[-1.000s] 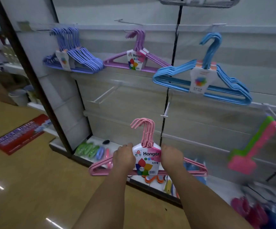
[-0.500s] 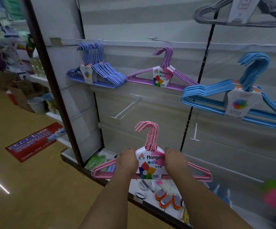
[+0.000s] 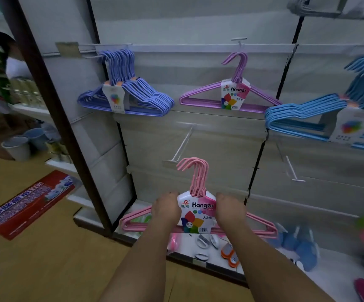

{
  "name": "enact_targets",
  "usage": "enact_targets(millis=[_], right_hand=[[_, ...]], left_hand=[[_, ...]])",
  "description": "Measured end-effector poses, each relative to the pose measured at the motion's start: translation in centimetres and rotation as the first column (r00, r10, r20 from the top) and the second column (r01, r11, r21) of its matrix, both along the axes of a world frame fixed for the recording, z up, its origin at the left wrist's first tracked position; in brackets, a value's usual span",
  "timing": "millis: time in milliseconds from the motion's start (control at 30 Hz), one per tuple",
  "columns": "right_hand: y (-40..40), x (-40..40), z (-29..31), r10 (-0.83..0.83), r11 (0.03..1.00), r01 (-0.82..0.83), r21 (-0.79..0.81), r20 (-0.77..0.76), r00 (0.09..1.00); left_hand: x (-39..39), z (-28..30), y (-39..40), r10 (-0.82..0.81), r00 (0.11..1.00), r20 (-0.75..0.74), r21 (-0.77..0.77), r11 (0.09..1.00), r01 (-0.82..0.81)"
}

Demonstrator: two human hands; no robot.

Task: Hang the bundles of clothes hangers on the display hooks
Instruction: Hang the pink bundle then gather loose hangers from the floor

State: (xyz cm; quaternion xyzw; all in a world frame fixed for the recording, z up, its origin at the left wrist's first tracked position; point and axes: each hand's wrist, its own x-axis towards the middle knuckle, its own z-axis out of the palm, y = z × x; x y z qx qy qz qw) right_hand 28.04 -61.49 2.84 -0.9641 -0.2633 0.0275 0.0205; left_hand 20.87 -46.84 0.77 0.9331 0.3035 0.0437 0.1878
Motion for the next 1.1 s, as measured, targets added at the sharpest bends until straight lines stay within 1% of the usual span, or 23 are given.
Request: enact_targets(millis=[133, 233, 300, 467, 567, 667, 800, 900, 967, 1100], right_hand=[[2.1, 0.5, 0.3, -0.014, 1.0, 0.014, -0.005, 0.01, 1.0], [3.7, 1.7, 0.8, -0.02, 1.0, 0.02, 0.0, 0.03, 0.999], [4.7, 2.7, 0.9, -0.03, 0.999, 0.03, 0.016, 0.034, 0.999], [6.2, 4.7, 0.3, -0.028, 0.999, 0.027, 0.041, 0.036, 0.999], [6.1, 5.1, -0.2, -0.058, 0.998, 0.056, 0.039, 0.038, 0.998], [5.6, 5.3, -1.1, -0.092, 0.996, 0.092, 0.021, 0.029, 0.995], [5.8, 5.7, -2.3, -0.153, 0.988, 0.153, -0.001, -0.022, 0.988], [6.1, 5.7, -3.6, -0.215, 0.976, 0.215, -0.012, -0.008, 0.976], [6.5, 5.5, -4.8, -0.254, 0.967, 0.254, 0.004, 0.002, 0.967], [7.1, 5.4, -7.0, -0.318, 0.947, 0.32, 0.03, -0.049, 0.947]], left_hand=[[0.6, 0.0, 2.2, -0.015, 1.0, 0.015, -0.005, 1.0, 0.015], [1.5, 0.9, 3.6, -0.01, 0.999, 0.046, 0.015, 1.0, 0.01], [2.2, 1.5, 4.4, -0.009, 0.999, 0.042, 0.015, 1.0, 0.009], [4.0, 1.8, 5.9, -0.023, 0.999, 0.041, -0.011, 1.0, 0.024], [5.0, 1.0, 6.3, -0.045, 0.998, 0.047, -0.045, 0.998, 0.047], [5.7, -0.4, 6.0, -0.092, 0.996, 0.016, -0.069, 0.993, 0.093], [6.7, -2.0, 6.5, -0.175, 0.985, 0.003, -0.079, 0.981, 0.175], [7.1, -3.1, 7.4, -0.25, 0.968, -0.002, -0.104, 0.963, 0.249], [7.5, -3.9, 8.0, -0.302, 0.953, 0.0, -0.093, 0.949, 0.3], [8.0, -6.0, 8.7, -0.372, 0.927, -0.048, -0.049, 0.928, 0.37]])
